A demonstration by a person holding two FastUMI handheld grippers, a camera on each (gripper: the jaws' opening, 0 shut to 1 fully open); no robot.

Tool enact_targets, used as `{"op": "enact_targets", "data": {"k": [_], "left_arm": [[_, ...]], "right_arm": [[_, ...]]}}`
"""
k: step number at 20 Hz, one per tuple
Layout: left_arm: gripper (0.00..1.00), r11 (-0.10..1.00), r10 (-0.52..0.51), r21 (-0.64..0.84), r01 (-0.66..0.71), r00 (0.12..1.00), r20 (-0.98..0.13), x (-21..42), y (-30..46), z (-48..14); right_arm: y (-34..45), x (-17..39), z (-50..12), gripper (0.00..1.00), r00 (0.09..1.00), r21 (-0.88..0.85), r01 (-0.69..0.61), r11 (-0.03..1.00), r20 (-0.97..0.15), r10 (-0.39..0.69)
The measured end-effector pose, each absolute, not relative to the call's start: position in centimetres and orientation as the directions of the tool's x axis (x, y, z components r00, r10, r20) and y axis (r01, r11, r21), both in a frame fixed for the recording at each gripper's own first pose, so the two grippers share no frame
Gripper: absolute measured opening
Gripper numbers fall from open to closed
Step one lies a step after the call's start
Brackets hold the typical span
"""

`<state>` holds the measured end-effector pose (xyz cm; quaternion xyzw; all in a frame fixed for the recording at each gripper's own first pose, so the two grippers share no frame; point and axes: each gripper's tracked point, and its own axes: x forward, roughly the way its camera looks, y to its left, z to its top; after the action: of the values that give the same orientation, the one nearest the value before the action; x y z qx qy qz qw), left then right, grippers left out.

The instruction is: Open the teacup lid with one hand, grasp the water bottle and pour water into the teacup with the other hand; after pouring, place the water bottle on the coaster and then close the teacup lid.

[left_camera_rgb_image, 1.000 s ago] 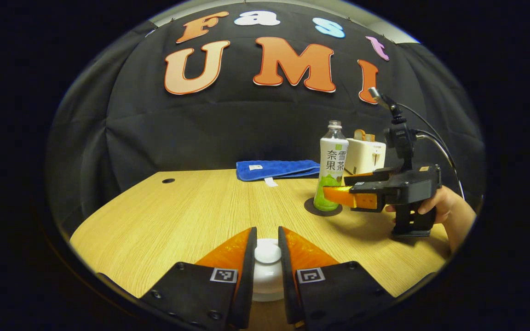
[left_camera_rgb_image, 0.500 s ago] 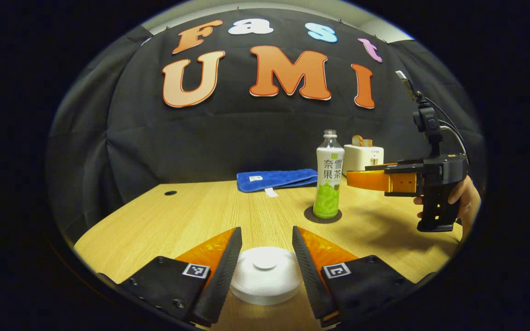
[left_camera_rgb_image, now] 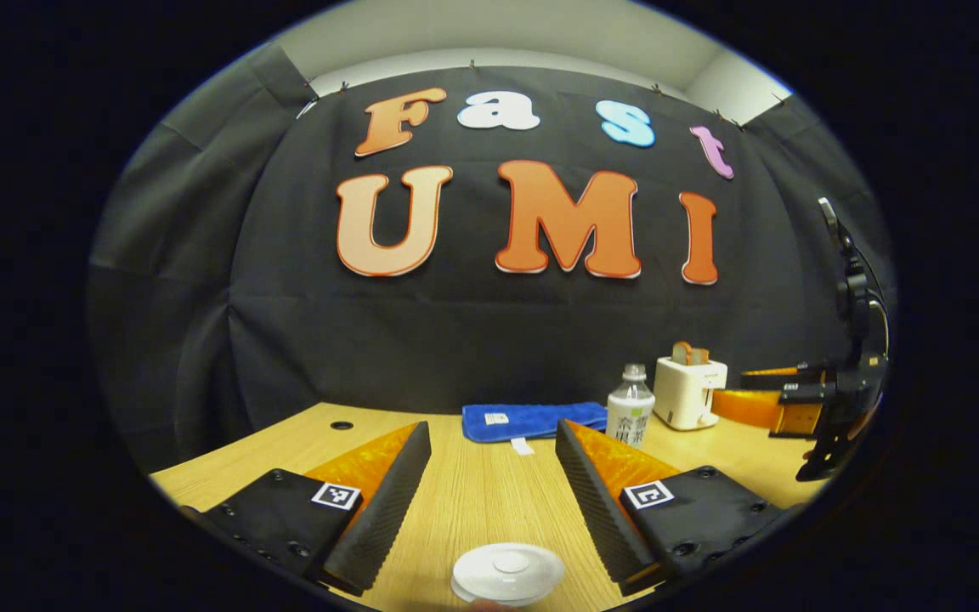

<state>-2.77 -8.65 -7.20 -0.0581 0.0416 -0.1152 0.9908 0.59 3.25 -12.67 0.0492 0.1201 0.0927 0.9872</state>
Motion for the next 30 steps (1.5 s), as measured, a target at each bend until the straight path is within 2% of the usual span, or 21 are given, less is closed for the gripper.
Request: {"op": "enact_targets", "data": {"k": [6, 15, 20, 26, 30], "left_arm": [[0.97, 0.974, -0.181, -0.141, 0.180, 0.983, 0.002, -2.0, -7.0, -3.6], [0.95, 0.971, -0.170, -0.152, 0.187, 0.978, 0.120, -3.7, -6.2, 3.8], [0.96, 0.975, -0.167, -0.131, 0.180, 0.980, 0.104, -4.2, -7.0, 4.2], [0.96, 0.983, -0.134, -0.124, 0.135, 0.991, 0.011, -3.2, -6.3, 1.3], [0.95, 0.980, -0.149, -0.144, 0.138, 0.987, -0.068, -1.5, -6.6, -1.4]], "right_arm": [[1.7, -0.2, -11.2, 0.97, 0.965, 0.103, -0.134, 0.986, -0.212, 0.153], [2.9, -2.3, -7.0, 0.97, 0.969, 0.098, -0.180, 0.979, -0.155, 0.194], [1.8, -3.4, -7.3, 0.97, 0.970, 0.109, -0.158, 0.981, -0.166, 0.175], [0.6, -3.4, -7.6, 0.97, 0.976, 0.083, -0.116, 0.990, -0.174, 0.129], [1.9, -2.8, -6.9, 0.97, 0.979, 0.072, -0.116, 0.991, -0.158, 0.126]]}}
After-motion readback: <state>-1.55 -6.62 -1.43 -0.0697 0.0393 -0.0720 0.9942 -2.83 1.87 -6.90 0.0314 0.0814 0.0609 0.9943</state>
